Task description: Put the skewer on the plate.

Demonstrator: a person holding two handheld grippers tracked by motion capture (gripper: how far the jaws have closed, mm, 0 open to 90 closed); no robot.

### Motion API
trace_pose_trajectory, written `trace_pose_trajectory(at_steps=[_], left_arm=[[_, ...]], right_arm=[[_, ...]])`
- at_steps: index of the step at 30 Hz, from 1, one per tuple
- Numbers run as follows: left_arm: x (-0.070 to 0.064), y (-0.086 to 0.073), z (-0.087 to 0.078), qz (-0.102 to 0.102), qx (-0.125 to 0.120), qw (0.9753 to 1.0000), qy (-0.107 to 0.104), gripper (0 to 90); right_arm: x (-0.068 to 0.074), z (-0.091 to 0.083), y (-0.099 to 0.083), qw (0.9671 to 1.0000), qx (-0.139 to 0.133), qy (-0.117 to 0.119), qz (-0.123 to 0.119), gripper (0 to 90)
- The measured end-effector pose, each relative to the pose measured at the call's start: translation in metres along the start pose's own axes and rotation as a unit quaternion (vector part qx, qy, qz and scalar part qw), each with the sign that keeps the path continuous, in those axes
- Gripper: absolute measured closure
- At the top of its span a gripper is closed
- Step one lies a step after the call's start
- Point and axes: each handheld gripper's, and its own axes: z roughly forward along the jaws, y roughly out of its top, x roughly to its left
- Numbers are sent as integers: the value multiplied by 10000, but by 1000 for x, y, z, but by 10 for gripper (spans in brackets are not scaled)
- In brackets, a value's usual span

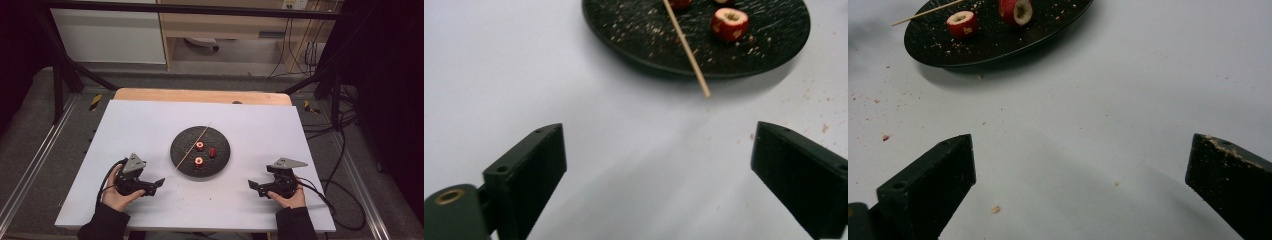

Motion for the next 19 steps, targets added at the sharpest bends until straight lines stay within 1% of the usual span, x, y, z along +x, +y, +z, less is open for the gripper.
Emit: trace_pose_trajectory(at_steps=[3,5,9,12,14,19], left_arm=[[5,-11,-5,-20,-11,10000,61,41],[8,-18,-8,-68,-26,10000,64,36],[12,-28,-11,-89,-66,9999,78,34],[14,-32,-12,-118,-106,9998,69,31],[14,-34,-12,-104,-79,9999,55,30],[14,-34,-11,-120,-59,9999,22,31]], right_arm=[[0,0,0,10000,32,6,-7,8],[0,1,0,10000,36,18,-23,8],[1,1,-1,10000,41,37,-25,8],[2,2,-2,10000,57,46,-51,7],[2,2,-2,9999,88,55,-44,8],[3,1,-2,9999,89,68,-43,8]])
